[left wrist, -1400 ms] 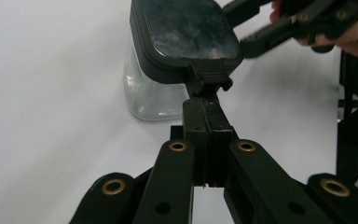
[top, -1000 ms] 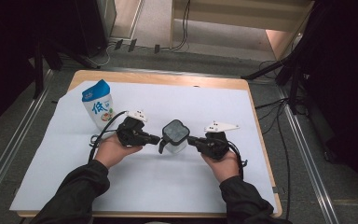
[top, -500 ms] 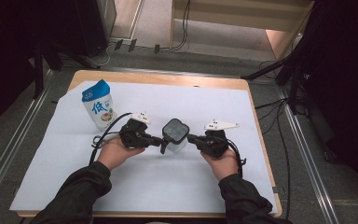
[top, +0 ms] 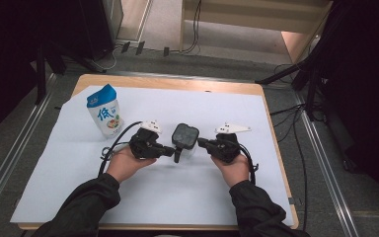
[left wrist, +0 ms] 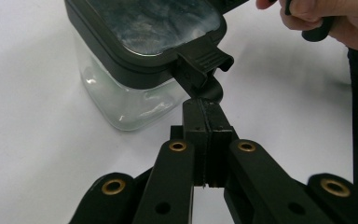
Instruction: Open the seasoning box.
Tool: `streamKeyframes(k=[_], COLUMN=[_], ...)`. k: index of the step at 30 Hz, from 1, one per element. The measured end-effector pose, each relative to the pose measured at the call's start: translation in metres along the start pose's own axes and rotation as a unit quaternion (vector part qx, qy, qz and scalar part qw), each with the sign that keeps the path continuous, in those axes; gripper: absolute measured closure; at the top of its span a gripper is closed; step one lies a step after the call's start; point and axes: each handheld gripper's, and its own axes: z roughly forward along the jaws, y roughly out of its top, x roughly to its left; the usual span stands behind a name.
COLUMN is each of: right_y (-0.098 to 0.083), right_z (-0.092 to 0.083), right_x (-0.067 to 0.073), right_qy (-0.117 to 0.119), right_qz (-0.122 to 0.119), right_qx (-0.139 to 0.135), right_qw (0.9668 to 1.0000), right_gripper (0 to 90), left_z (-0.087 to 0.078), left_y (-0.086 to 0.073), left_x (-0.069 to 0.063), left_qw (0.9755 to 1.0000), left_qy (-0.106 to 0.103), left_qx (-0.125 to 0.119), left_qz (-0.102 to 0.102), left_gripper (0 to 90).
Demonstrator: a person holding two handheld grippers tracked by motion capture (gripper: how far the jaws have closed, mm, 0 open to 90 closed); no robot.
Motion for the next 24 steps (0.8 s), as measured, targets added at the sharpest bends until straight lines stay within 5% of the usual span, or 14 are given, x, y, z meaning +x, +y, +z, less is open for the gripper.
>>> streamKeyframes(k=[12,24], right_y=[0.007,0.008], right_z=[0.006,0.013], right_x=[-0.004,-0.008], right_qy=[-0.003,-0.009], right_qz=[-0.001,-0.001], right_qx=[0.005,0.012], right_qw=[1.0000,0.9999], right_gripper=[90.0,90.0], left_z=[0.010,0.010], left_y=[0.005,0.004], left_x=[-0.010,-0.001], left_qw=[0.9999,0.9998], left_qy=[-0.002,0.016], left_qx=[0.003,0.011], left_qz=[0.013,0.003], left_gripper=[90.0,90.0])
